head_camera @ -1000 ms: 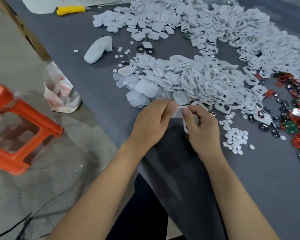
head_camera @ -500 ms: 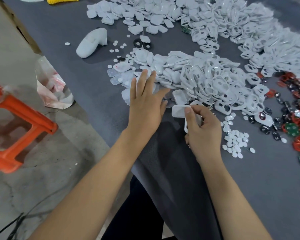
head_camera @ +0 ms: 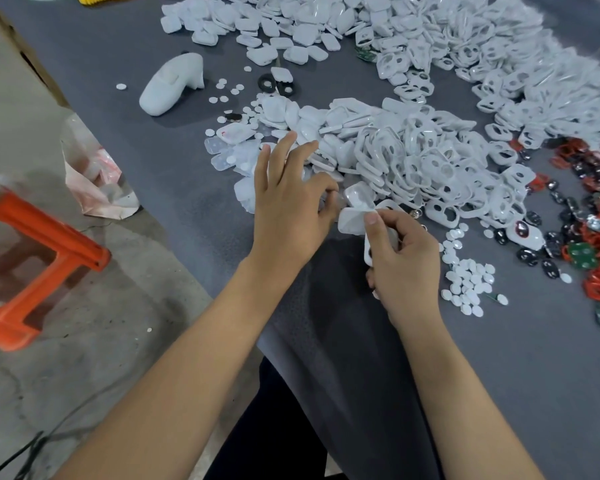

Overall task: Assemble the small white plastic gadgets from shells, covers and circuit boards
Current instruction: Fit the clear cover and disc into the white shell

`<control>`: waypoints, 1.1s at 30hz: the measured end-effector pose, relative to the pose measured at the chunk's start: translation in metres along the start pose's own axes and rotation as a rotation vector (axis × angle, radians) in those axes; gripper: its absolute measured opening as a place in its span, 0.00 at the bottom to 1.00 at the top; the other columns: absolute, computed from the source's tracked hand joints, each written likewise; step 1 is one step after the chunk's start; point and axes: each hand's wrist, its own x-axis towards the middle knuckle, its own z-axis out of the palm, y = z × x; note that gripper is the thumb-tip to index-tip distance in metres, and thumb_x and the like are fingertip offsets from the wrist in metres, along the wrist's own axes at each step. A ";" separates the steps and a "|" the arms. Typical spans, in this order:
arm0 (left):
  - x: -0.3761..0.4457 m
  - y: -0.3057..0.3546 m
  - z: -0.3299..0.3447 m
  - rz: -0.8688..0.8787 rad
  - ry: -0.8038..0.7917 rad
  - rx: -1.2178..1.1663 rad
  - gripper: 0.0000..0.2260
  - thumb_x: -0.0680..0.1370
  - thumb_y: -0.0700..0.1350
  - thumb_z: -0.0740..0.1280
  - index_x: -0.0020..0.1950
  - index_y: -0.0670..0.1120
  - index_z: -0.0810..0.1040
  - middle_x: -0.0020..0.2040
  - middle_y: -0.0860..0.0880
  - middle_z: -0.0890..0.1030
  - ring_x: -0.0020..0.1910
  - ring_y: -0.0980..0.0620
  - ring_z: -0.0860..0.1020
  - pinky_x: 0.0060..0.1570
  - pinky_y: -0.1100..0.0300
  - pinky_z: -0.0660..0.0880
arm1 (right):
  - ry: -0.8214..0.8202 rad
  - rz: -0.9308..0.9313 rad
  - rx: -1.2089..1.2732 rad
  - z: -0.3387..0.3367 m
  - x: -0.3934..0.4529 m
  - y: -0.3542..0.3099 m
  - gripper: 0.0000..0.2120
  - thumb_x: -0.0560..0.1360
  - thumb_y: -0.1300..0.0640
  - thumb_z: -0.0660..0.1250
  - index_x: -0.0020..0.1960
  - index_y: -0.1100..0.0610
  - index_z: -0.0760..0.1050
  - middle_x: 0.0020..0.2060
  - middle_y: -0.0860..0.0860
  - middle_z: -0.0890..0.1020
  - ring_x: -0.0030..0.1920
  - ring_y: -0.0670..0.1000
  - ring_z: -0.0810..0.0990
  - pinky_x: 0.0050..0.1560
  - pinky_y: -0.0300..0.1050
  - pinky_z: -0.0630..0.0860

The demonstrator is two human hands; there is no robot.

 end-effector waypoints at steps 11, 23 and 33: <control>-0.006 0.007 -0.009 -0.040 0.059 -0.378 0.08 0.85 0.43 0.64 0.59 0.39 0.79 0.49 0.49 0.84 0.45 0.52 0.81 0.45 0.52 0.78 | -0.007 -0.002 0.043 -0.003 0.000 -0.002 0.09 0.80 0.39 0.67 0.48 0.42 0.81 0.33 0.40 0.79 0.33 0.46 0.77 0.39 0.52 0.80; -0.043 0.081 -0.021 -0.190 -0.351 -0.862 0.08 0.83 0.47 0.69 0.58 0.45 0.84 0.48 0.57 0.86 0.46 0.60 0.85 0.44 0.67 0.79 | 0.265 -0.065 0.171 -0.065 -0.049 0.003 0.09 0.76 0.45 0.76 0.52 0.45 0.79 0.43 0.48 0.84 0.37 0.50 0.81 0.36 0.49 0.79; -0.120 0.190 -0.012 -0.077 -0.711 -0.715 0.04 0.80 0.48 0.72 0.53 0.53 0.85 0.46 0.58 0.84 0.45 0.59 0.81 0.45 0.67 0.76 | 0.560 -0.001 -0.078 -0.174 -0.148 0.045 0.06 0.83 0.54 0.67 0.53 0.42 0.79 0.43 0.41 0.82 0.39 0.45 0.80 0.42 0.38 0.74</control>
